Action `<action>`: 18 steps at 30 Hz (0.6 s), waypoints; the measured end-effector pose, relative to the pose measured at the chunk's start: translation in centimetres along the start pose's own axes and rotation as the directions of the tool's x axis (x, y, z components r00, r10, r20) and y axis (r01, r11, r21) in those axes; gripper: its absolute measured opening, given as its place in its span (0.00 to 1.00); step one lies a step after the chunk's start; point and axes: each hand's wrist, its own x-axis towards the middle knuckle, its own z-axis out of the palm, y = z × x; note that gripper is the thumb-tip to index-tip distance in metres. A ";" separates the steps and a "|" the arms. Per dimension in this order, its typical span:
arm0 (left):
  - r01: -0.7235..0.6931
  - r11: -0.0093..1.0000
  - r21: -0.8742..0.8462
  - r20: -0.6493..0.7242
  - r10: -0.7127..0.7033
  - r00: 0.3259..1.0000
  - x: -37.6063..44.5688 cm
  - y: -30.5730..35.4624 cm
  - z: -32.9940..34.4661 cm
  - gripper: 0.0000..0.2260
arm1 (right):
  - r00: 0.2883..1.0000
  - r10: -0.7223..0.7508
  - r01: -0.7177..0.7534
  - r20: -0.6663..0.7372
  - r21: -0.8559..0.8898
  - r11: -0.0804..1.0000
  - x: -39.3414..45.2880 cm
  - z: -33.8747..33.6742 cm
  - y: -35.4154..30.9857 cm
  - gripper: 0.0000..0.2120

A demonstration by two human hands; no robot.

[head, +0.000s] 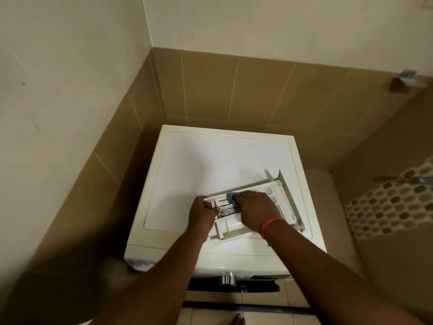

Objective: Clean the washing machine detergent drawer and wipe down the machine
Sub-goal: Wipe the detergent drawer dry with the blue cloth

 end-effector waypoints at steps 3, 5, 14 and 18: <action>-0.023 0.999 -0.028 0.002 0.023 1.000 -0.2 -0.2 -0.1 0.15 | 0.991 0.029 -0.016 0.128 -0.099 0.995 0.2 -1.4 1.3 0.23; -0.045 0.999 -0.031 0.010 0.045 0.999 0.0 -0.4 -0.2 0.16 | 0.981 0.097 -0.057 0.170 -0.228 0.972 0.1 -2.1 1.8 0.23; -0.098 0.995 0.022 -0.007 0.098 0.995 0.3 -0.6 -1.1 0.16 | 0.990 -0.006 0.003 0.144 0.022 1.000 0.4 -0.9 -1.0 0.24; -0.119 0.992 0.039 0.004 0.119 0.993 0.1 -0.4 -1.3 0.16 | 0.980 0.012 -0.012 0.200 0.000 1.000 0.2 -2.8 1.0 0.24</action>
